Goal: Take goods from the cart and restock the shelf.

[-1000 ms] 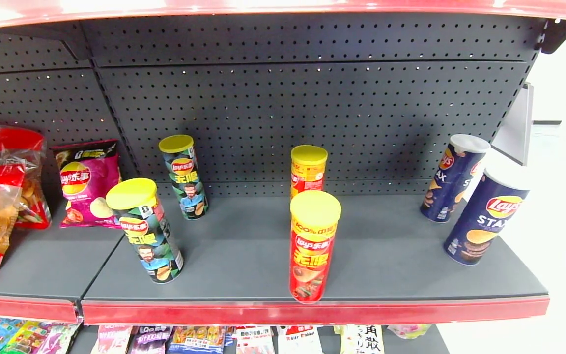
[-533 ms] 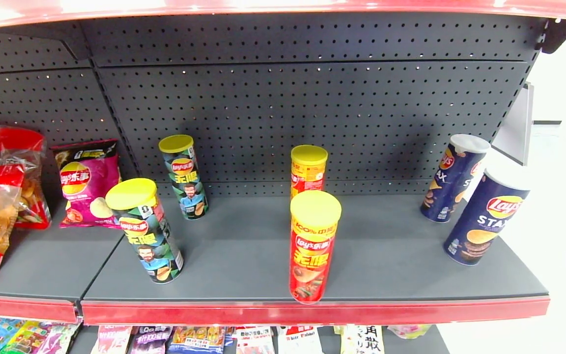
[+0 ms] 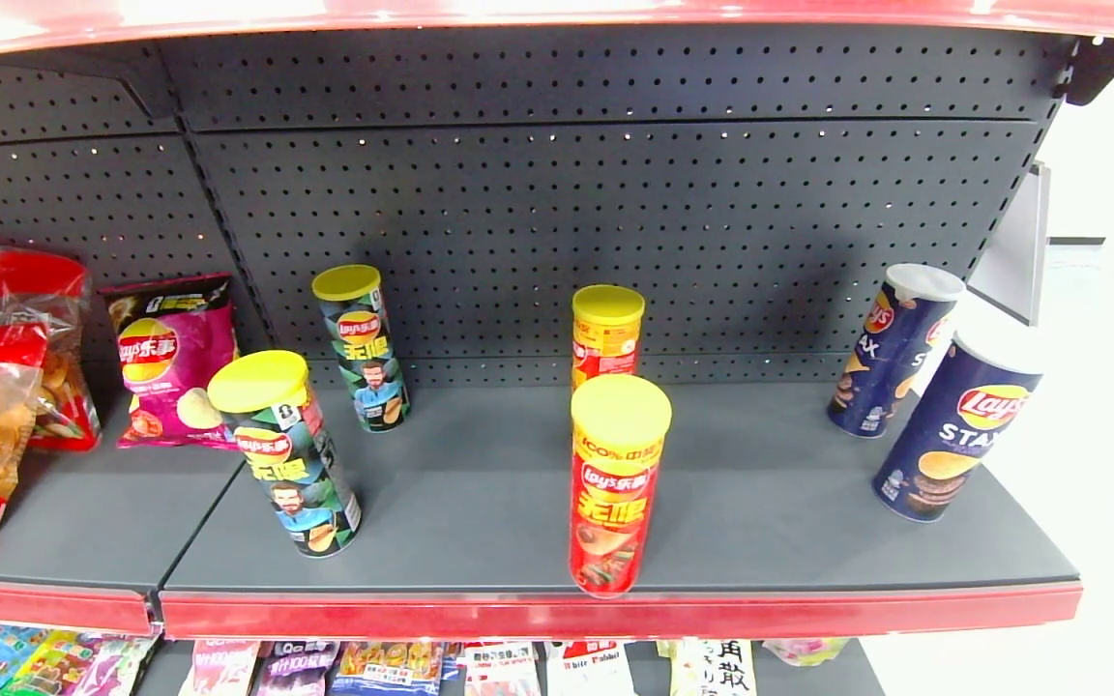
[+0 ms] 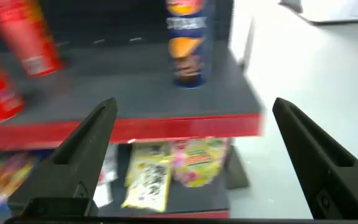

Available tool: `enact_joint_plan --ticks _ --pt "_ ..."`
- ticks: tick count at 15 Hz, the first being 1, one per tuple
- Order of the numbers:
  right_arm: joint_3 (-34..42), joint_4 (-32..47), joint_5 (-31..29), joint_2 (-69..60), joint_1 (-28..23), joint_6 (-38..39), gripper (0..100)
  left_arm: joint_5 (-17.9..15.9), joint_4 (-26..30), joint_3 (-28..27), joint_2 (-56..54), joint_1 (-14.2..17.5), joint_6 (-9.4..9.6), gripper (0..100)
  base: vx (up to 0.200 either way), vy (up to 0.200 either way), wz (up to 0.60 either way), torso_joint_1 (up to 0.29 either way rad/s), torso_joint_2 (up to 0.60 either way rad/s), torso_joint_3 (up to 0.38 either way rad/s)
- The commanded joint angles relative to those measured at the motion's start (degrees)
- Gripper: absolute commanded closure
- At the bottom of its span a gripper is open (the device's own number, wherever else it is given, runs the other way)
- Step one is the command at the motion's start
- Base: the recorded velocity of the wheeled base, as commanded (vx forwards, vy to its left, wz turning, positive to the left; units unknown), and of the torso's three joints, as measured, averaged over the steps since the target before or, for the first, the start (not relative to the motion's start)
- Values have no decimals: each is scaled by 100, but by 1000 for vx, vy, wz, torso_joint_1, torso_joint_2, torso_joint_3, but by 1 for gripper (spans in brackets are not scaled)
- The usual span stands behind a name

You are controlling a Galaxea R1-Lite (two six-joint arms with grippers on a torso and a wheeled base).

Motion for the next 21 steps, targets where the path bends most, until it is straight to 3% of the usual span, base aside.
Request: enact_joint_plan --ticks 1,3,21 --pt "56 -70 258 7 7 -74 0 1 6 1 2 2 -1 0 0 0 0 0 0 0" --pt "20 493 627 7 7 -56 0 1 -3 1 2 2 -1 0 0 0 0 0 0 0" --pt "56 326 583 7 7 -65 0 1 -3 1 2 2 -1 0 0 0 0 0 0 0"
